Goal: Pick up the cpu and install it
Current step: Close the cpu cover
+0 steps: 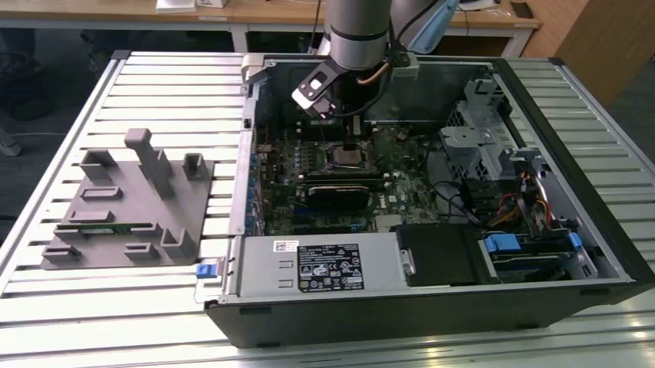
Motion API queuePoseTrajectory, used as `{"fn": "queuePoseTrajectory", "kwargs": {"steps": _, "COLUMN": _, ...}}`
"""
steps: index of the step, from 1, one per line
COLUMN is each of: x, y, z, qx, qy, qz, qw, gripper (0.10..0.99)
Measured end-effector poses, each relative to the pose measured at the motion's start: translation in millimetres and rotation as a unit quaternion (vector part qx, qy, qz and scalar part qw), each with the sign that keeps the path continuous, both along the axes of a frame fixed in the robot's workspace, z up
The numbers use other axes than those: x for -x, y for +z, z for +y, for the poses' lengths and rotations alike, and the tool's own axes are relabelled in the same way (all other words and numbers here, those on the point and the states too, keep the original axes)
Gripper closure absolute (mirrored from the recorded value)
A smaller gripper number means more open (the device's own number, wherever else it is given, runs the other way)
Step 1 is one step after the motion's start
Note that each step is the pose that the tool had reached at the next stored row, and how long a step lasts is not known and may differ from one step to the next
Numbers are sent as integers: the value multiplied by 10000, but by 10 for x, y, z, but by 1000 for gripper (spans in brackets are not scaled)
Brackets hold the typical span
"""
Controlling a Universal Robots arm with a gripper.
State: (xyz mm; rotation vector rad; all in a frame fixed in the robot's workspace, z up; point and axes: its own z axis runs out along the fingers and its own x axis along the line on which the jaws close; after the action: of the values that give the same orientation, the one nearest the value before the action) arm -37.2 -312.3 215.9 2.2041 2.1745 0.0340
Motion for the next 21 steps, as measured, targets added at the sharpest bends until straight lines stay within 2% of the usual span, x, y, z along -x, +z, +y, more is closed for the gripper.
{"fn": "queuePoseTrajectory", "kwargs": {"steps": 21, "x": -1, "y": 48, "z": -1, "qx": -7, "qy": 0, "qz": -1, "qw": 10000, "gripper": 980}}
